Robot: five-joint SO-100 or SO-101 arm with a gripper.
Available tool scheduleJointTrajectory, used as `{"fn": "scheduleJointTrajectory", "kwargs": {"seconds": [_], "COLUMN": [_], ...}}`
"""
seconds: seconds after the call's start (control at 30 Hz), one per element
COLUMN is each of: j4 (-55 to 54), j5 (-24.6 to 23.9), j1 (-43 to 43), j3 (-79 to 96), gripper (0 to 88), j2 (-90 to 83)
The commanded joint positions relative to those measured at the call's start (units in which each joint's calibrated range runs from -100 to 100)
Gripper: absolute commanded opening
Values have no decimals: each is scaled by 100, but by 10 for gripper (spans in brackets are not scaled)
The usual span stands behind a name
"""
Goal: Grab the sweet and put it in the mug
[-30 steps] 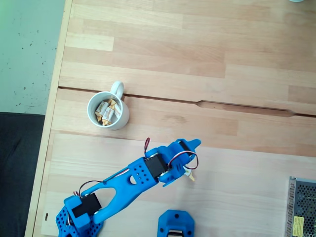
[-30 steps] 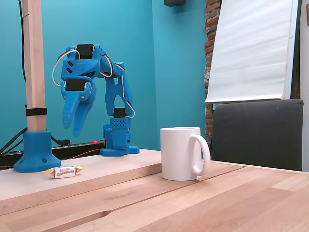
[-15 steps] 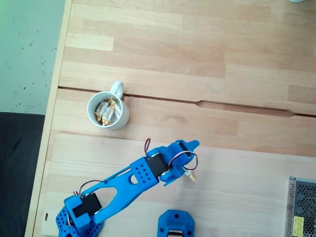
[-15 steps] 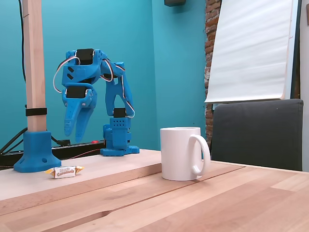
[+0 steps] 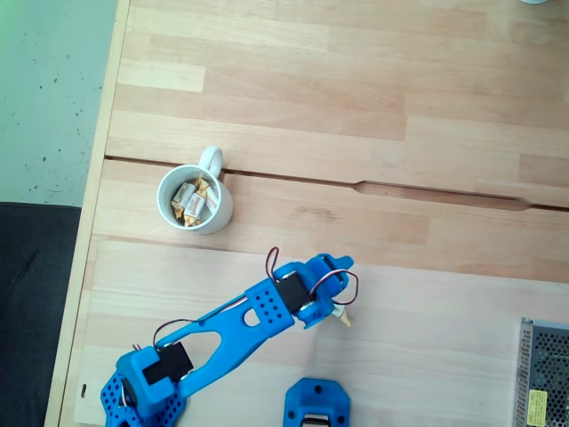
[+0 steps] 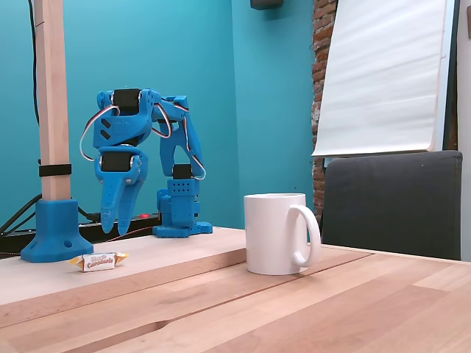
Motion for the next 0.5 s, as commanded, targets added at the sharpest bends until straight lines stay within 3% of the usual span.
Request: {"fn": "scheduleJointTrajectory", "kwargs": {"seconds": [0.0,0.23,0.47], "j4": [464,1359,1875], "j5": [20,63,454], "j1": [-18,-18,-18], "j3": [-129,-932,-1128], "gripper": [286,286,280], "j2": [-123,-97,-71]}}
